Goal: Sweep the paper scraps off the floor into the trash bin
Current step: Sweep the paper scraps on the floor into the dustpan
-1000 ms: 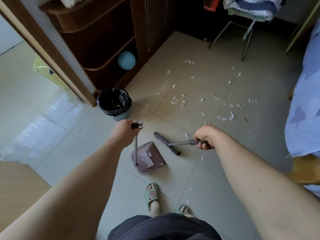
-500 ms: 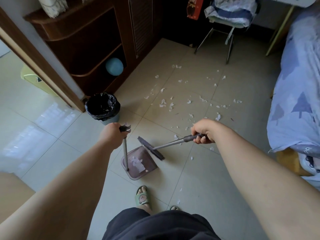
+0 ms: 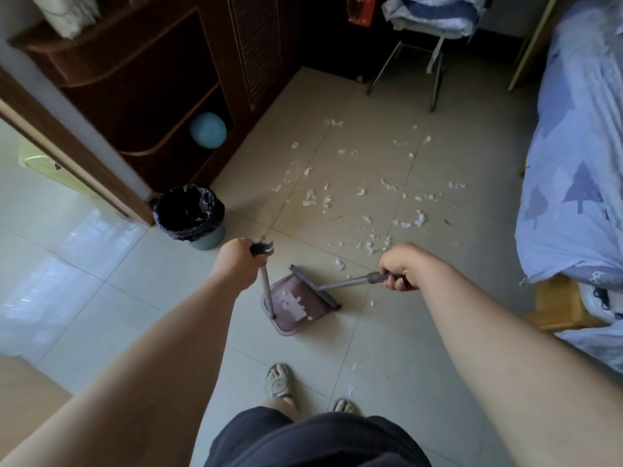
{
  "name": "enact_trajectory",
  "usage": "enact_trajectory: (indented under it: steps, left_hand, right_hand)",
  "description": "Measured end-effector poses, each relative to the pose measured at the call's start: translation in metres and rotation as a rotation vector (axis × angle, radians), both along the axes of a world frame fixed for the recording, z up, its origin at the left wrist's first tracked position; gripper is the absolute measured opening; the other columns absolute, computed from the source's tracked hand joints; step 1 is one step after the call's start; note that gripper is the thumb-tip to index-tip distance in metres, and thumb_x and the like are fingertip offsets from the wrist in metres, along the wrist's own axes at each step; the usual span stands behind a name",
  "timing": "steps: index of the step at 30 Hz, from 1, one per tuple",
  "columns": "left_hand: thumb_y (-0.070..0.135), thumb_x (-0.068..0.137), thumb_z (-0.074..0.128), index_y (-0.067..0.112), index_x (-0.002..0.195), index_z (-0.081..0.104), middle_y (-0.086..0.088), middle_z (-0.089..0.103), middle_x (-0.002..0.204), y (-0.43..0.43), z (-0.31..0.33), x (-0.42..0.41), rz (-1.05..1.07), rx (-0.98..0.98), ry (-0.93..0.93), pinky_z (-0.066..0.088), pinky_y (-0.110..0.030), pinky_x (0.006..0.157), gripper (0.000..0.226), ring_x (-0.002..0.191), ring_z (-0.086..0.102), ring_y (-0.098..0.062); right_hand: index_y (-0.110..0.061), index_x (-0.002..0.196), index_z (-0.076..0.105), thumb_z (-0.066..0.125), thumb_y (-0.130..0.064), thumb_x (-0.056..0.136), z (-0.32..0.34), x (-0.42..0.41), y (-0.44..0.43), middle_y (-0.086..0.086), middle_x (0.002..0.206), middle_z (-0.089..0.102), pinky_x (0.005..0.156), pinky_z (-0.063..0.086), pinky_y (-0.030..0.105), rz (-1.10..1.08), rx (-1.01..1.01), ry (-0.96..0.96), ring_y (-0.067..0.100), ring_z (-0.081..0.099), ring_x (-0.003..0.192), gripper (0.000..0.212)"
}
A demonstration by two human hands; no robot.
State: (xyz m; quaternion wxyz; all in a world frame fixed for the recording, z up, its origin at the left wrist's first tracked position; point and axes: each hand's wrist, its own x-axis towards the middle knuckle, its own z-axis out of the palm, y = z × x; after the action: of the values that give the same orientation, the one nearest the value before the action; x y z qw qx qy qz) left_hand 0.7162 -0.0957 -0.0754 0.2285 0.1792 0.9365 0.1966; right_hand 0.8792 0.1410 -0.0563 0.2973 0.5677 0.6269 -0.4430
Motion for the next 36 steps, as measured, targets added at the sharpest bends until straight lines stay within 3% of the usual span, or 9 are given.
enact_trajectory:
  steps: [6, 12, 19, 25, 30, 36]
  left_hand:
    - [0.024, 0.090, 0.065, 0.002, 0.100, 0.065, -0.012, 0.059, 0.086, 0.018, 0.006, -0.010, -0.046, -0.058, 0.009, 0.033, -0.028, 0.059, 0.024, 0.076, 0.050, -0.025]
    - [0.021, 0.090, 0.062, 0.004, 0.093, 0.068, -0.005, 0.056, 0.069, 0.022, 0.004, -0.028, -0.081, -0.004, -0.023, 0.032, -0.023, 0.042, 0.018, 0.060, 0.052, -0.023]
    - [0.022, 0.089, 0.062, 0.004, 0.093, 0.069, -0.010, 0.063, 0.079, 0.030, -0.002, -0.043, -0.135, -0.007, 0.012, 0.034, -0.027, 0.051, 0.020, 0.069, 0.055, -0.026]
    - [0.022, 0.090, 0.060, 0.003, 0.091, 0.070, -0.007, 0.060, 0.071, 0.038, -0.002, -0.043, -0.134, 0.014, -0.030, 0.032, -0.023, 0.044, 0.021, 0.058, 0.050, -0.022]
    - [0.023, 0.086, 0.063, 0.007, 0.091, 0.073, -0.012, 0.071, 0.084, 0.027, -0.003, -0.048, -0.119, 0.056, -0.082, 0.045, -0.026, 0.055, 0.019, 0.071, 0.063, -0.029]
    - [0.022, 0.085, 0.064, 0.007, 0.091, 0.070, -0.009, 0.064, 0.076, 0.006, 0.000, -0.048, -0.157, 0.044, -0.073, 0.039, -0.025, 0.052, 0.018, 0.066, 0.057, -0.027]
  right_hand:
    - [-0.002, 0.072, 0.050, 0.044, 0.002, 0.087, 0.010, 0.018, 0.032, 0.012, 0.056, 0.049, 0.032, 0.024, 0.009, -0.044, 0.140, 0.033, 0.013, 0.036, 0.039, 0.016]
    - [-0.003, 0.078, 0.054, 0.046, 0.003, 0.084, 0.000, 0.019, 0.034, 0.013, 0.055, 0.050, 0.035, 0.029, 0.012, -0.099, 0.277, 0.021, 0.015, 0.041, 0.039, 0.011]
    - [-0.001, 0.067, 0.053, 0.049, 0.003, 0.078, -0.034, 0.008, 0.004, 0.014, 0.053, 0.051, 0.043, 0.033, 0.021, -0.133, 0.284, -0.049, 0.024, 0.049, 0.054, 0.013]
    - [-0.005, 0.067, 0.046, 0.047, 0.006, 0.081, -0.024, -0.001, -0.023, 0.012, 0.057, 0.046, 0.039, 0.027, 0.014, -0.147, 0.159, -0.045, 0.014, 0.038, 0.043, 0.017]
    - [0.000, 0.071, 0.047, 0.038, -0.003, 0.092, 0.008, -0.008, -0.030, 0.009, 0.062, 0.042, 0.031, 0.018, 0.009, -0.128, -0.023, -0.079, 0.009, 0.032, 0.023, 0.023]
    - [-0.002, 0.070, 0.047, 0.037, 0.000, 0.090, 0.035, -0.008, -0.031, 0.010, 0.061, 0.044, 0.033, 0.017, 0.008, -0.147, 0.078, -0.005, 0.009, 0.030, 0.020, 0.023]
